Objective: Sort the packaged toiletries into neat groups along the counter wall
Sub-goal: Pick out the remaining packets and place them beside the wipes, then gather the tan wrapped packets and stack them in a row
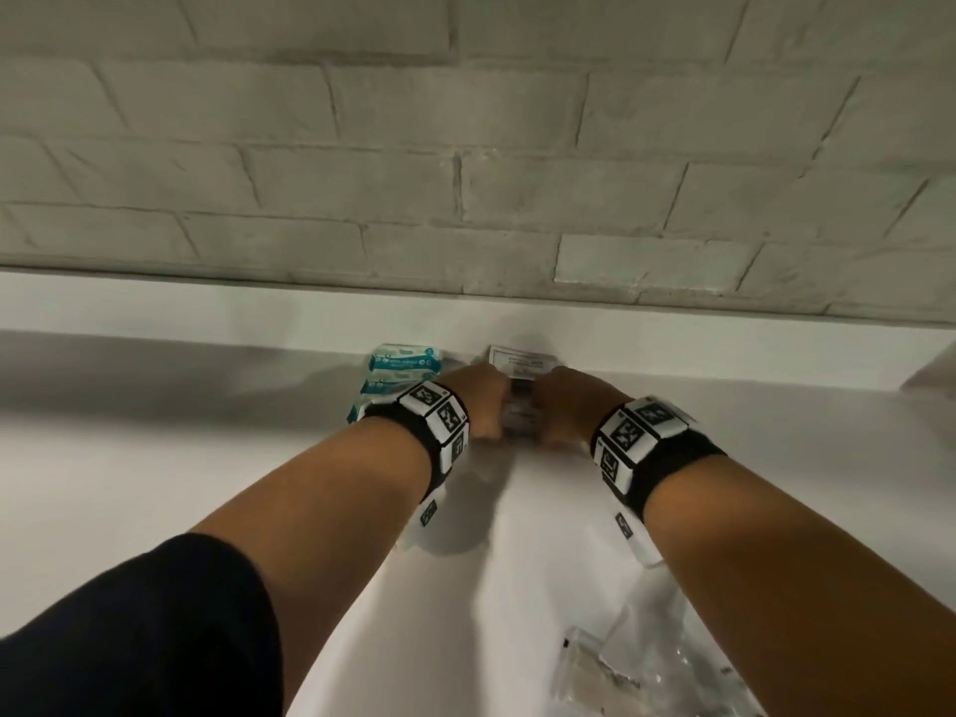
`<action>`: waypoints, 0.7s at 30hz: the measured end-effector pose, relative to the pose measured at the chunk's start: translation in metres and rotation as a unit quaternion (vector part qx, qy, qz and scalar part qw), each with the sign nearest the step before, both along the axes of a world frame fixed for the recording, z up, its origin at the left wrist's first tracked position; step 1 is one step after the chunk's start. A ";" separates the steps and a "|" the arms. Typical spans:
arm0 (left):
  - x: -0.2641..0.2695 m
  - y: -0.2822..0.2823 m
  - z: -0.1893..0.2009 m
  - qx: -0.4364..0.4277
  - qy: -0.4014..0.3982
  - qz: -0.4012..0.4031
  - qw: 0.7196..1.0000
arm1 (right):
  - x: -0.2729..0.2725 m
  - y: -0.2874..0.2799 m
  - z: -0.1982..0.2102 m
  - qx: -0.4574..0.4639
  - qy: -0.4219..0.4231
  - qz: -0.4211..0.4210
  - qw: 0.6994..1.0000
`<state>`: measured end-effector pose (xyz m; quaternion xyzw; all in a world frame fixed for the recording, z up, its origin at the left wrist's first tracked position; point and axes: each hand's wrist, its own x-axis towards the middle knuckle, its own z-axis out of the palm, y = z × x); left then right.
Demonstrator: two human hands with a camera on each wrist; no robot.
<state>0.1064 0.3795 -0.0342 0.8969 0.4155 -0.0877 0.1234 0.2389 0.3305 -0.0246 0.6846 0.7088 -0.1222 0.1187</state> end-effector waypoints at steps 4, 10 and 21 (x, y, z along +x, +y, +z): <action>-0.010 -0.011 -0.002 0.021 -0.039 0.049 0.998 | 0.005 -0.019 0.006 0.030 0.095 -0.047 0.994; -0.030 -0.085 0.022 0.041 -0.055 0.011 0.998 | 0.029 -0.091 0.029 0.047 0.086 -0.069 0.993; -0.009 -0.233 0.003 -0.049 -0.045 -0.157 0.985 | 0.004 -0.252 0.045 -0.165 0.001 -0.023 0.986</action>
